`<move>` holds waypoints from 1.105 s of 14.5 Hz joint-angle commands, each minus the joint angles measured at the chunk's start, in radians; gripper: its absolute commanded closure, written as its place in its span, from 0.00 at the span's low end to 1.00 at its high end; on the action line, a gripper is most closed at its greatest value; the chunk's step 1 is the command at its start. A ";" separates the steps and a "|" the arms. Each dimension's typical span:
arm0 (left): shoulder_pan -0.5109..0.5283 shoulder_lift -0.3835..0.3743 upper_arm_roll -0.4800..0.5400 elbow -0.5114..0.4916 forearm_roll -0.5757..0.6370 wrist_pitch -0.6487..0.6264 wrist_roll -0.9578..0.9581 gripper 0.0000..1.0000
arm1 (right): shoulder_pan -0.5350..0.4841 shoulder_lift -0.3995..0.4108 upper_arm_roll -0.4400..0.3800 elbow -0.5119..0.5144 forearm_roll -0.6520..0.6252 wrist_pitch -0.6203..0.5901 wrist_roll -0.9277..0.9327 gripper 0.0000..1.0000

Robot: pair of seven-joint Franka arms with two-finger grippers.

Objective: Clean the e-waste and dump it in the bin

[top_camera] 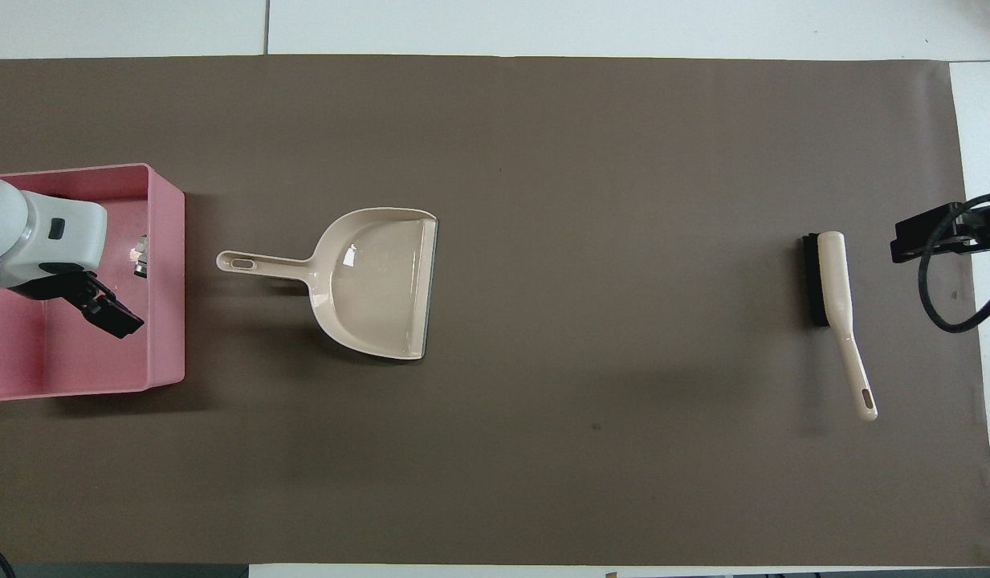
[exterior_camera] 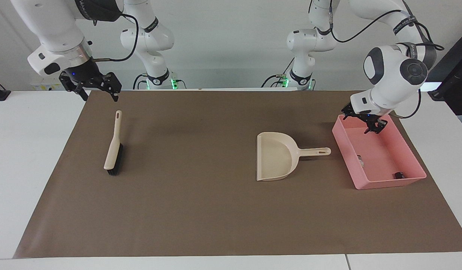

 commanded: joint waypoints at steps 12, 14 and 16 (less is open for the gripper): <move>-0.005 0.018 0.003 0.336 -0.157 -0.131 -0.809 0.01 | -0.009 0.001 0.005 0.003 -0.007 0.001 -0.021 0.00; 0.002 0.074 0.003 0.468 -0.157 -0.226 -0.811 0.01 | -0.009 0.001 0.005 0.003 -0.007 0.001 -0.021 0.00; 0.007 0.083 0.003 0.521 -0.157 -0.253 -0.811 0.01 | -0.009 0.001 0.005 0.003 -0.007 0.001 -0.021 0.00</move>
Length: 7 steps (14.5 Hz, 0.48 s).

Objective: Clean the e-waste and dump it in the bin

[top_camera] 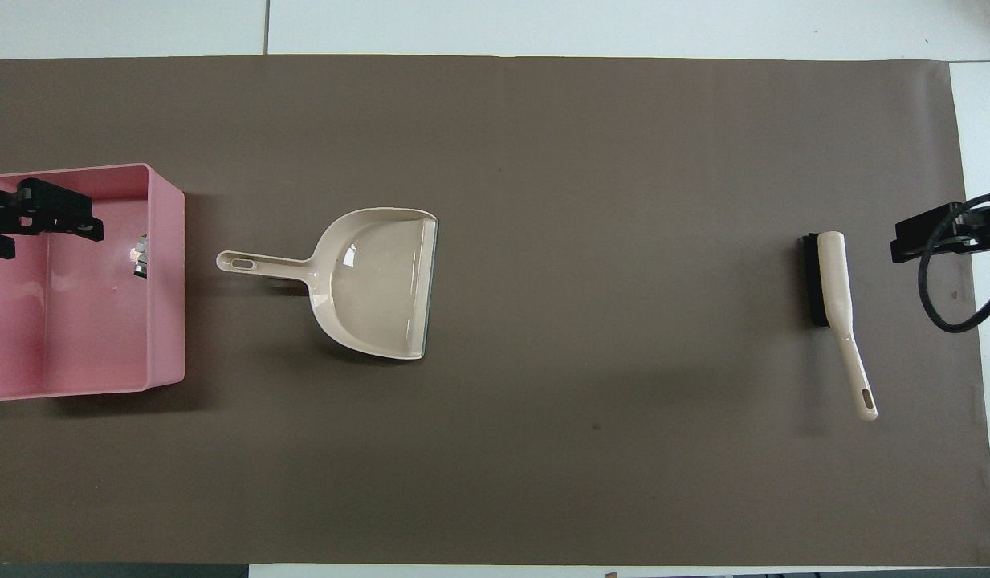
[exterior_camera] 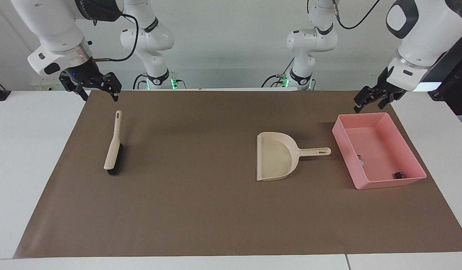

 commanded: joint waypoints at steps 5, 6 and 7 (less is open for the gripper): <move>0.014 -0.036 0.001 0.020 0.002 -0.078 0.008 0.01 | -0.009 0.001 0.005 0.003 -0.007 0.001 -0.021 0.00; 0.019 -0.063 0.001 -0.026 0.002 -0.038 0.013 0.01 | -0.008 0.001 0.005 0.003 -0.007 0.000 -0.021 0.00; 0.019 -0.089 0.001 -0.078 0.002 0.011 0.019 0.01 | -0.009 0.001 0.005 0.003 -0.007 0.000 -0.021 0.00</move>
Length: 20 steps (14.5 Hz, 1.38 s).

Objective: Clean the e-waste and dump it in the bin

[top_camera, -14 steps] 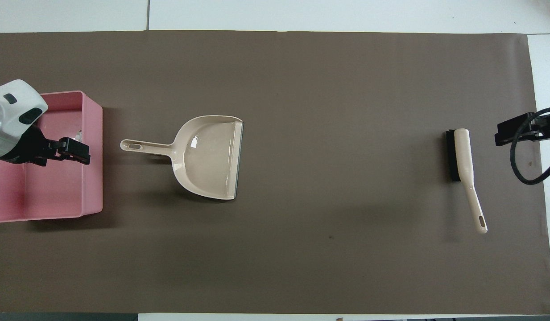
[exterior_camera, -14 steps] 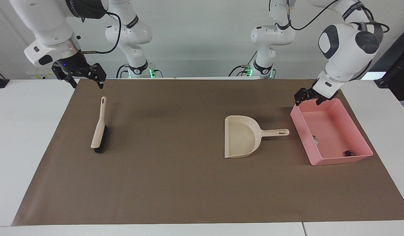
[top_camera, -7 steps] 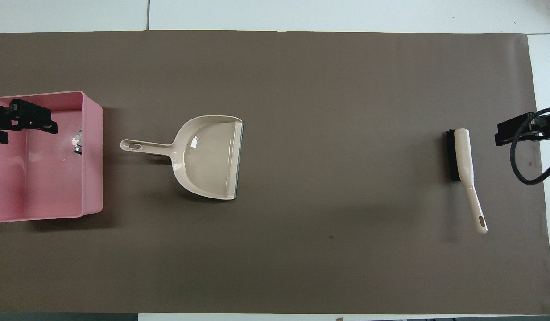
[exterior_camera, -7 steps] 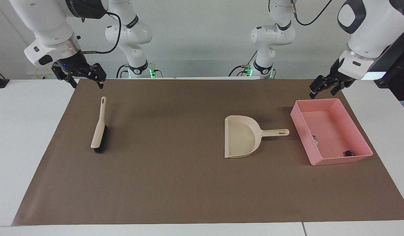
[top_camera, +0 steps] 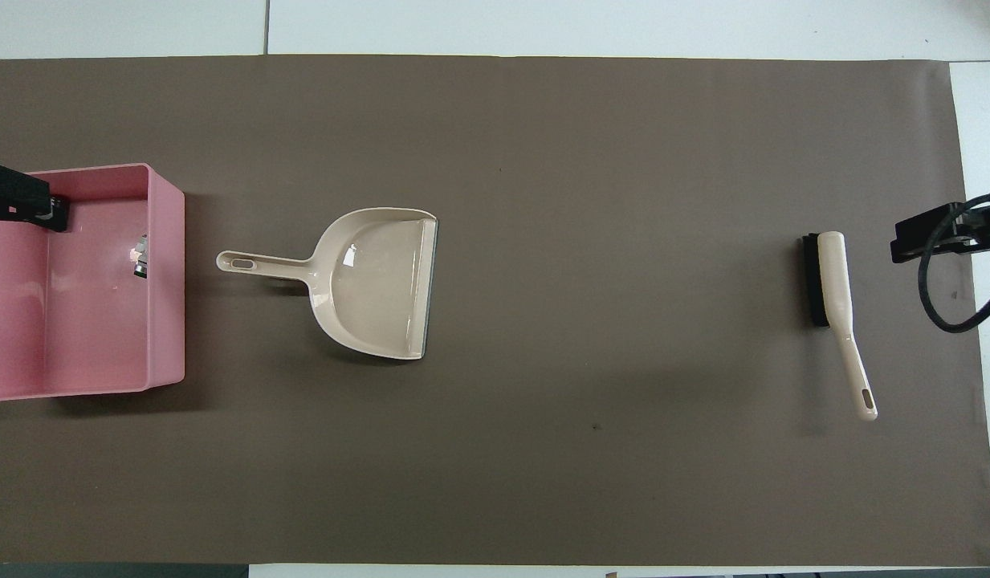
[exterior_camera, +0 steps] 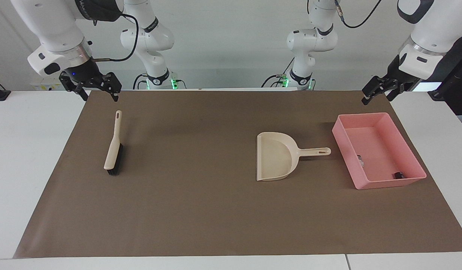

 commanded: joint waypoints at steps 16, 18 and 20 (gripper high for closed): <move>0.021 -0.087 0.003 -0.140 0.051 0.054 0.281 0.01 | -0.009 0.001 0.005 0.003 -0.007 0.000 -0.021 0.00; 0.022 -0.087 0.003 -0.142 0.051 0.049 0.270 0.01 | -0.009 0.001 0.005 0.001 -0.007 0.000 -0.021 0.00; 0.022 -0.090 0.003 -0.148 0.050 0.049 0.264 0.01 | -0.009 0.001 0.005 0.003 -0.007 0.000 -0.021 0.00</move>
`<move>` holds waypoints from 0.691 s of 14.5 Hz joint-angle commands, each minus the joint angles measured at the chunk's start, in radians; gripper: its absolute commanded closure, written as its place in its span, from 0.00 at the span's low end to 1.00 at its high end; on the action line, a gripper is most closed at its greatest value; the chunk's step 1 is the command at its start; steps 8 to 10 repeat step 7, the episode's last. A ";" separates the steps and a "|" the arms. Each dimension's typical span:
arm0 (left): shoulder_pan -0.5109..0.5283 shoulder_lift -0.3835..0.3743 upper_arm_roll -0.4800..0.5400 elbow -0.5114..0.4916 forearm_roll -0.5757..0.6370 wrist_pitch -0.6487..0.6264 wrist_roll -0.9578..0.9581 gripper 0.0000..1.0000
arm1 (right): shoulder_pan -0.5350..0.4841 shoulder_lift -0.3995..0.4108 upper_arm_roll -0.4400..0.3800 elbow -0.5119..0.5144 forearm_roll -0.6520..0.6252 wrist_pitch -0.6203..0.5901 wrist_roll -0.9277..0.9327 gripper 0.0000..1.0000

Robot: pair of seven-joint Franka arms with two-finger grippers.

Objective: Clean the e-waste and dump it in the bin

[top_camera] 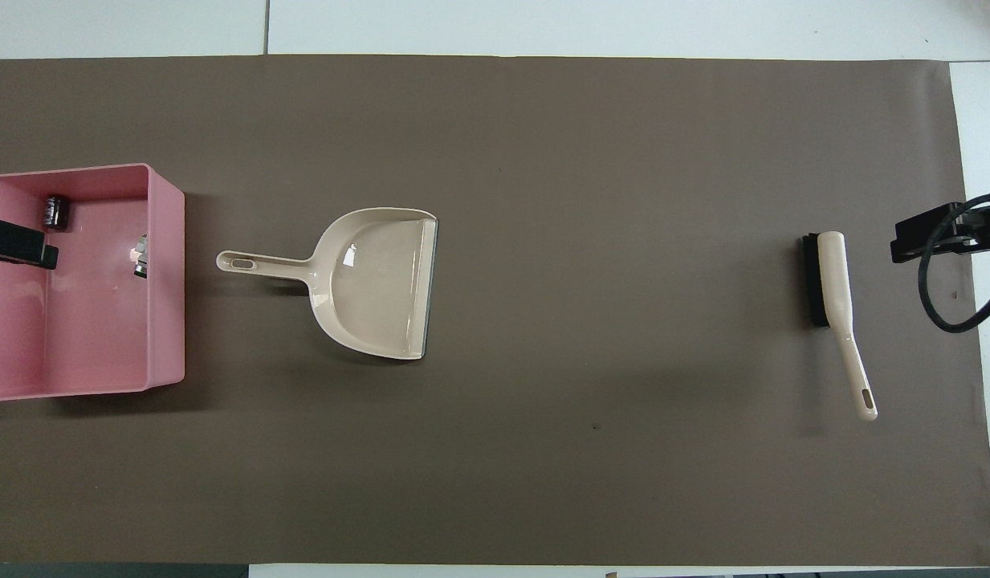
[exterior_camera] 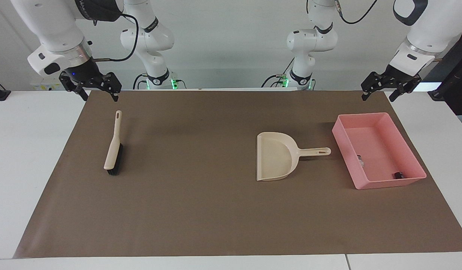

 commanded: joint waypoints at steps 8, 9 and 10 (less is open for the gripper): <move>0.009 -0.024 -0.002 -0.030 0.014 -0.024 0.003 0.01 | -0.009 0.001 0.005 0.003 -0.006 0.000 -0.021 0.00; 0.009 -0.024 -0.002 -0.030 0.014 -0.024 0.003 0.01 | -0.009 0.001 0.005 0.003 -0.006 0.000 -0.021 0.00; 0.009 -0.024 -0.002 -0.030 0.014 -0.024 0.003 0.01 | -0.009 0.001 0.005 0.003 -0.006 0.000 -0.021 0.00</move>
